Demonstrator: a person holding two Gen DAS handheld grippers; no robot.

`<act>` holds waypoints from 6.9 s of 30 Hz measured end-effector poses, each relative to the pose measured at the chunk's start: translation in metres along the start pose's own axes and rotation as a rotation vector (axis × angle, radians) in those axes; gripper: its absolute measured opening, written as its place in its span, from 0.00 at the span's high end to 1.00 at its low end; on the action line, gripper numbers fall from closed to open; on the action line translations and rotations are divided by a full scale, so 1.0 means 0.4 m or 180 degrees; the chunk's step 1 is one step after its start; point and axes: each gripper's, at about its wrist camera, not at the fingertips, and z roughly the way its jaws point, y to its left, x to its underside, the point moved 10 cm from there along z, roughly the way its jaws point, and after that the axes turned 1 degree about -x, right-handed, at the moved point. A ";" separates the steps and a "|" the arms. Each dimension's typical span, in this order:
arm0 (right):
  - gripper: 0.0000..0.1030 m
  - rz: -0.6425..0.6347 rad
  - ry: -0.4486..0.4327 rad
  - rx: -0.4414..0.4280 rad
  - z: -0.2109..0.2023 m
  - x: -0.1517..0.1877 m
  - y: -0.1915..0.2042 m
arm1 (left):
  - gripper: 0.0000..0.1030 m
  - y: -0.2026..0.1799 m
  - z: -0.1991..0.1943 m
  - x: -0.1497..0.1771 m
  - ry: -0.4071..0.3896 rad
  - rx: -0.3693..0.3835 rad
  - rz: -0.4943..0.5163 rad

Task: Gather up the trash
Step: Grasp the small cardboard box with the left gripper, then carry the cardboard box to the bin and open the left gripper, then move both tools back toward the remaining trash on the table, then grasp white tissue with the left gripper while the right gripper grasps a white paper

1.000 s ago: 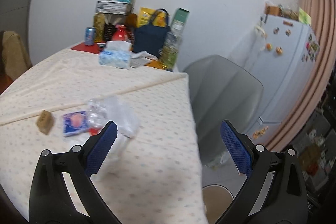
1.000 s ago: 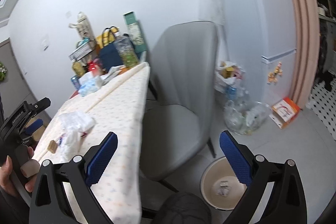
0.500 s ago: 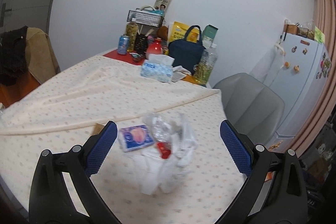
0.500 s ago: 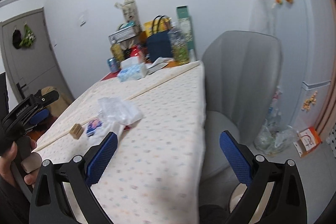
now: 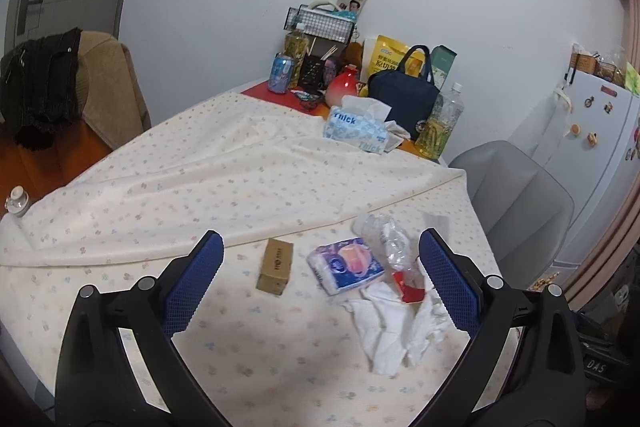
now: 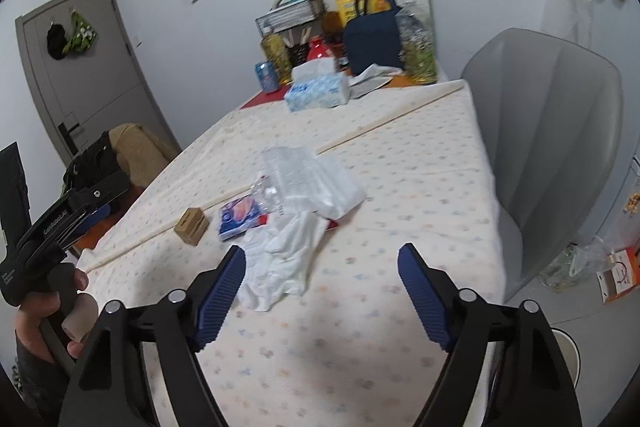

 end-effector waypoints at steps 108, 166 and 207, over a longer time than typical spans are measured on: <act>0.94 0.1925 -0.0198 0.1069 -0.332 0.339 -0.950 | 0.72 -1.131 0.252 0.656 0.1840 0.1622 0.1593; 0.10 0.1514 -0.0552 0.1169 -0.435 0.126 -0.667 | 0.07 -0.826 0.109 0.253 0.0966 0.1472 0.0837; 0.98 0.0794 0.0477 -0.0139 0.162 -0.028 -0.086 | 0.31 -0.078 0.150 0.149 0.0969 0.0438 -0.0128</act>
